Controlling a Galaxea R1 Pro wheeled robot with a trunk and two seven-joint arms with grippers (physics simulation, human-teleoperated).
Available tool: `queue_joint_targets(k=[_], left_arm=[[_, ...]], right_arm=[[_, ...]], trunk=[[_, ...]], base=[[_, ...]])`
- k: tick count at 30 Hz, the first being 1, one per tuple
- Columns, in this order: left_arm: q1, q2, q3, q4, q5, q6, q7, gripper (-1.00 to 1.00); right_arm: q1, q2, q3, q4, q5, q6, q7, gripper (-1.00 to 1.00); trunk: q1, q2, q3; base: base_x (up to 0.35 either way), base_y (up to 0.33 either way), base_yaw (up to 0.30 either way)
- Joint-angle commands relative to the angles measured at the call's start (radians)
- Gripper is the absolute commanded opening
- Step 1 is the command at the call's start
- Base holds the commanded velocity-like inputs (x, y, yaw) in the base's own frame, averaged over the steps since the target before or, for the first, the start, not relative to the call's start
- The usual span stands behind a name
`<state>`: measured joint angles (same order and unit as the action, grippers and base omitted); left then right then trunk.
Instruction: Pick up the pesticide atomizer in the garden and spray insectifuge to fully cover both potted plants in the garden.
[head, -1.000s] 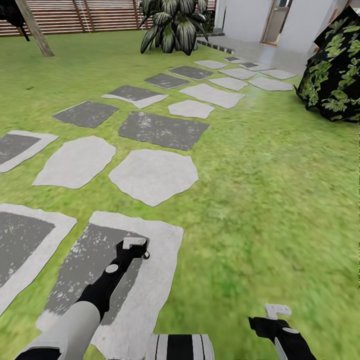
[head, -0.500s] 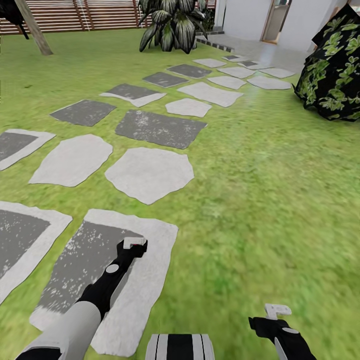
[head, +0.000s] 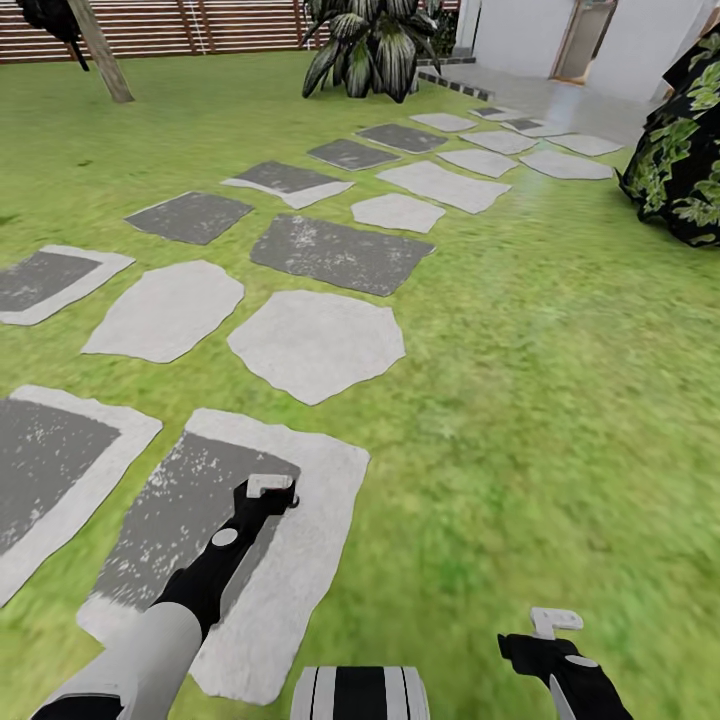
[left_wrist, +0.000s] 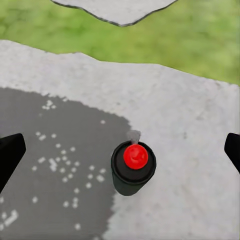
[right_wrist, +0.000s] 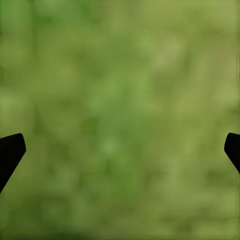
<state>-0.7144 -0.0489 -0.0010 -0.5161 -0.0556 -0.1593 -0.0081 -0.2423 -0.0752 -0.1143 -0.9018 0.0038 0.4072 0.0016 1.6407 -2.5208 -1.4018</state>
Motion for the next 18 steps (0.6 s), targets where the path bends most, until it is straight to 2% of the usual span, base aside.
queue_joint_targets(k=[1, 3, 18], left_arm=[[0.000, 0.000, 0.001, 0.001, -0.006, -0.003, -0.001, 1.00], [0.000, 0.000, 0.001, 0.001, -0.006, -0.003, 0.000, 1.00], [0.000, 0.000, 0.001, 0.001, -0.006, -0.003, 0.000, 1.00]], right_arm=[[0.000, 0.000, -0.001, -0.001, 0.000, 0.005, 0.000, 1.00], [0.000, 0.000, -0.001, -0.001, 0.000, 0.005, 0.001, 1.00], [0.000, 0.000, -0.001, -0.002, 0.000, 0.005, 0.000, 1.00]], trunk=[[0.000, 0.000, -0.001], [0.000, 0.000, -0.001], [0.007, -0.004, -0.059]], base=[[0.000, 0.000, 0.006], [0.000, 0.000, 0.004], [0.000, 0.000, 0.000]])
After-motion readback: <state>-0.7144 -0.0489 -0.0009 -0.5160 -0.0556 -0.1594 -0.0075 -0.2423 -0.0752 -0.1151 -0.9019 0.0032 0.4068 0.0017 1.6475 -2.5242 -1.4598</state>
